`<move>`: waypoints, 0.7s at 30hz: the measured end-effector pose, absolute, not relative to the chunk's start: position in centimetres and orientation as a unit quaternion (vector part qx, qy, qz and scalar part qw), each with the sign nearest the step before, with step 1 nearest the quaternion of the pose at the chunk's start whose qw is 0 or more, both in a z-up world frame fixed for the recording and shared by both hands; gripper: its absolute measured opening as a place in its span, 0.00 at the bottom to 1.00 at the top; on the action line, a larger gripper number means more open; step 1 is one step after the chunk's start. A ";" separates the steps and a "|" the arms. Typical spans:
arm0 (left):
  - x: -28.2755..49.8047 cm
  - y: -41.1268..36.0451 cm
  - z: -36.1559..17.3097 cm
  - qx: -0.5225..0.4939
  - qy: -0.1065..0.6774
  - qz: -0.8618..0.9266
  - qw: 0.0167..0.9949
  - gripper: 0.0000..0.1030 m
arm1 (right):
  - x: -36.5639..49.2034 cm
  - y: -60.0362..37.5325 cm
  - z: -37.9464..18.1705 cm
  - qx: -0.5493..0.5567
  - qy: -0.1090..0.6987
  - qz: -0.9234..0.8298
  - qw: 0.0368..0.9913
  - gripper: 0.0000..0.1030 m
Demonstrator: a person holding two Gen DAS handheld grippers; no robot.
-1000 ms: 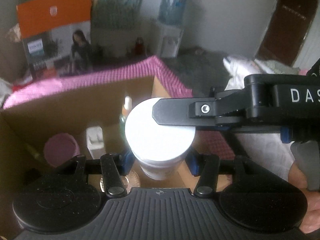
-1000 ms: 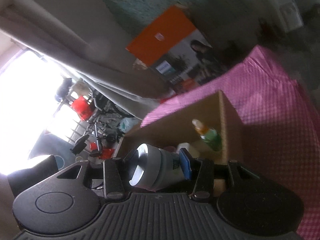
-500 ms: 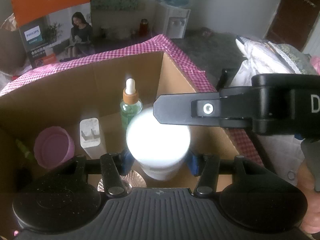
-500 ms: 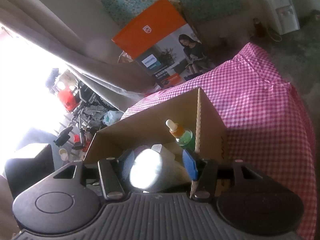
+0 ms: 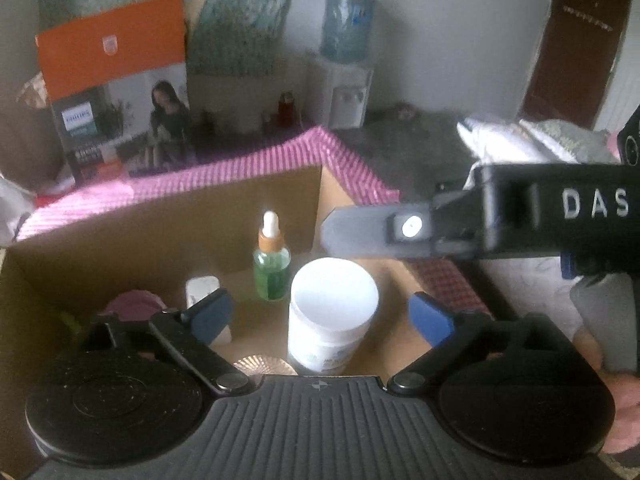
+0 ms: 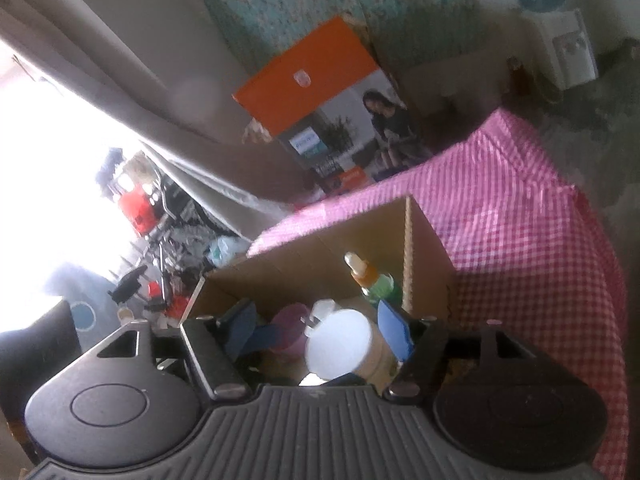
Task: Organize rigid objects
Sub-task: 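Lower the white jar into the box and open the right tool, then withdraw the open right tool from the box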
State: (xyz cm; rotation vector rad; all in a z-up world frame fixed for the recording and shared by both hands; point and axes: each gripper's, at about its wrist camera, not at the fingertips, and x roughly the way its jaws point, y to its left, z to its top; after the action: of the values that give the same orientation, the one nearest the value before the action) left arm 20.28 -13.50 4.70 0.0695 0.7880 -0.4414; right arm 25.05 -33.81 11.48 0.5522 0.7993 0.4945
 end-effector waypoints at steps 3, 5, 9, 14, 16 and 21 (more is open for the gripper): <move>18.4 -12.5 6.4 0.021 0.361 -0.218 0.906 0.97 | 23.3 -34.1 13.4 0.263 0.348 0.234 0.869 0.81; 17.0 -11.7 7.6 0.017 0.345 -0.219 0.912 1.00 | 21.9 -34.2 14.8 0.261 0.326 0.229 0.880 0.90; 13.9 -9.8 9.8 0.023 0.313 -0.206 0.927 1.00 | 18.3 -34.3 17.6 0.253 0.274 0.220 0.902 1.00; 11.5 -7.4 10.5 0.029 0.308 -0.133 0.942 1.00 | 14.3 -33.7 19.3 0.235 0.241 0.189 0.923 1.00; 10.7 -6.8 10.2 0.035 0.306 -0.091 0.947 1.00 | 13.4 -33.2 19.3 0.224 0.243 0.172 0.928 1.00; 10.3 -6.1 8.7 0.052 0.340 -0.051 0.938 1.00 | 11.9 -30.9 17.7 0.178 0.270 0.123 0.938 1.00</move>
State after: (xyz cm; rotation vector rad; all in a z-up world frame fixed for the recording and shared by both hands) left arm 10.34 -6.07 8.72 0.1067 0.6945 -0.1033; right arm 11.95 -30.92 17.74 0.3628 0.5510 0.2515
